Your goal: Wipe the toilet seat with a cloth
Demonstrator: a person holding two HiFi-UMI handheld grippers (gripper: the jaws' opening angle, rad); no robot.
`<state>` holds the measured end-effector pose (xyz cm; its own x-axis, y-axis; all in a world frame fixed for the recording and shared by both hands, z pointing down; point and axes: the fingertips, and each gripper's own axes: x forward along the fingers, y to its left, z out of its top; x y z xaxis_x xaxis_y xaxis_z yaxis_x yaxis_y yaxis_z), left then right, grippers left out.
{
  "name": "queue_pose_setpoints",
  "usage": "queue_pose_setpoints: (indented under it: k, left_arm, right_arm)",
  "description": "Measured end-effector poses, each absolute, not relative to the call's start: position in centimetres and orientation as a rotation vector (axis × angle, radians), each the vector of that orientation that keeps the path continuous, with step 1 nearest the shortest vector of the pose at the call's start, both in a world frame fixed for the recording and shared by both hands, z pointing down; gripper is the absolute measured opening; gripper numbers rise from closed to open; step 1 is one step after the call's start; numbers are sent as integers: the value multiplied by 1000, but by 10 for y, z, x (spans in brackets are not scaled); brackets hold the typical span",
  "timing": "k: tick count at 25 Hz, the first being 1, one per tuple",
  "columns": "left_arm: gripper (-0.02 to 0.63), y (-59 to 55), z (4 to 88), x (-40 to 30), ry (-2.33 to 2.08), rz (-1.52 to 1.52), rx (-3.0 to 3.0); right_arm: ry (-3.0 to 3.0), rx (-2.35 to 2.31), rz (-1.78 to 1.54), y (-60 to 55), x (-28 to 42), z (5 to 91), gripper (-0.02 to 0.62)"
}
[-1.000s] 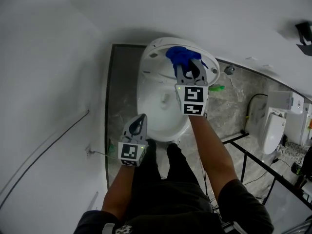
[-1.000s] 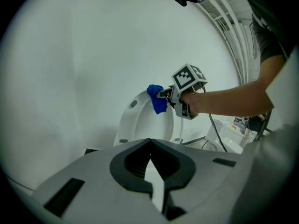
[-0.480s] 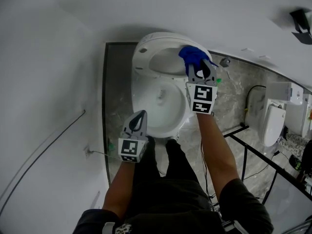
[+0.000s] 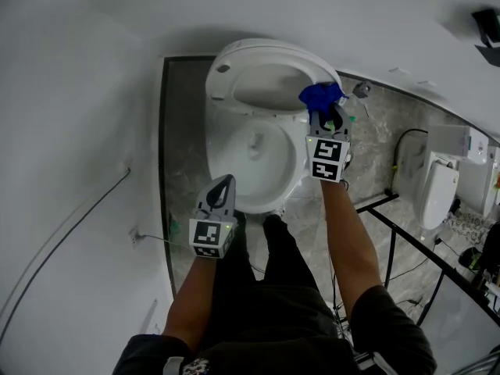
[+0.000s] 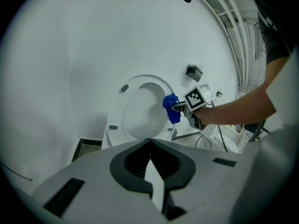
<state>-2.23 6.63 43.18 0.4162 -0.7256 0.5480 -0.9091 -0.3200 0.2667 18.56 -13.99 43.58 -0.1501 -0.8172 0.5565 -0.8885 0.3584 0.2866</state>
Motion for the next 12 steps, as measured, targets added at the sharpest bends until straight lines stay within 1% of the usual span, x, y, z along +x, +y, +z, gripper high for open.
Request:
queue_pose_setpoints:
  k: [12]
  left_arm:
    - [9, 54, 482, -26, -1390, 466, 2131]
  right_arm:
    - [-1861, 1452, 362, -102, 227, 548, 91]
